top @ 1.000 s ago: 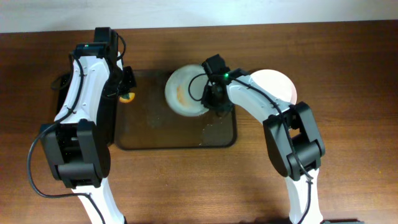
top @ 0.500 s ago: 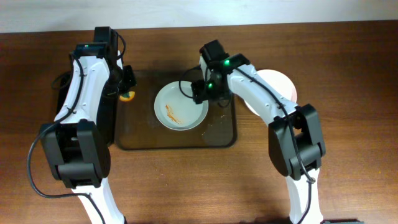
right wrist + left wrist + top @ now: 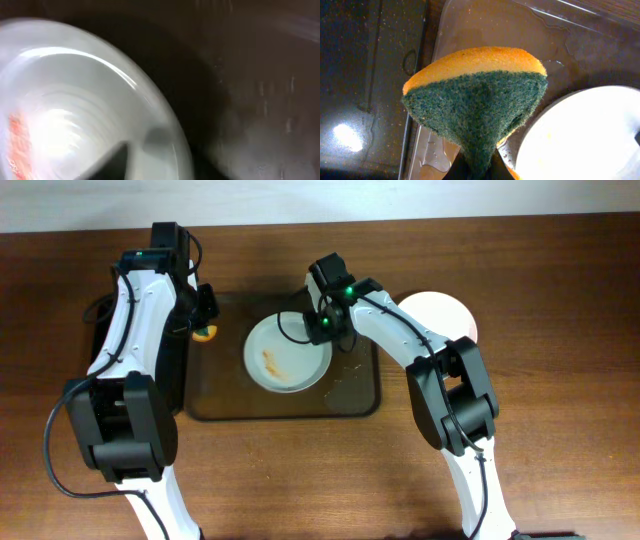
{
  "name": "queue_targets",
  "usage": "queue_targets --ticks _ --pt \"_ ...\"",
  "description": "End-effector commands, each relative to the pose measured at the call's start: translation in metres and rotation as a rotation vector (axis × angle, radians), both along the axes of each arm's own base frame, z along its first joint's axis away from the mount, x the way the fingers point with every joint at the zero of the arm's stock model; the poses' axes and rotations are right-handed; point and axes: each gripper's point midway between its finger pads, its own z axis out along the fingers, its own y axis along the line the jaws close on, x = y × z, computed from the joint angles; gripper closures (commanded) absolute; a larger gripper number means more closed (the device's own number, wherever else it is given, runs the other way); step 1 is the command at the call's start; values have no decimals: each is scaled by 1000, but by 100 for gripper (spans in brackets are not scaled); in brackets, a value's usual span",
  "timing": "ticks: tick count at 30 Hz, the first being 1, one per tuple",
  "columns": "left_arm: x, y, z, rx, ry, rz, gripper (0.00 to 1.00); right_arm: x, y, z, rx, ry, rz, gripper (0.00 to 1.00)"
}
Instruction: Clean dirty plates on tray and stack at the side
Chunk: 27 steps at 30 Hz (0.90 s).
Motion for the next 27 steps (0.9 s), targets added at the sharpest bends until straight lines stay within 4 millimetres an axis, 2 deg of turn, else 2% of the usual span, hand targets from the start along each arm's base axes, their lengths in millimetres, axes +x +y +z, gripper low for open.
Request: queue_targets --ticks 1,4,8,10,13,15,16,18,19,22,27 --pt "-1 0 3 -7 -4 13 99 -13 -8 -9 -3 133 -221 96" --pt "-1 0 3 -7 -4 13 99 -34 -19 -14 -24 291 -484 96" --pt "-1 0 3 -7 -4 13 99 -37 -14 -15 -21 301 -509 96" --pt "-1 0 3 -7 -4 13 99 -34 -14 -14 -16 291 -501 71" --pt "-1 0 3 -7 -4 13 99 -25 -15 -13 1 255 -469 68" --pt "-1 -1 3 -7 -4 12 99 -19 -16 -12 0 227 -468 69" --pt "-1 -1 3 -7 -4 11 99 -17 -15 -12 -1 208 -444 73" --pt "0 -6 3 -7 -9 2 99 -15 -16 -14 -7 193 -426 93" --pt "1 -10 4 -7 -15 -9 99 -17 -19 -17 -22 192 -429 96" --pt "4 -25 4 -7 -30 -41 99 -19 -27 -24 -57 185 -440 96" --pt "18 -57 2 0 -87 -158 99 -19 -24 -24 -45 185 -405 96"
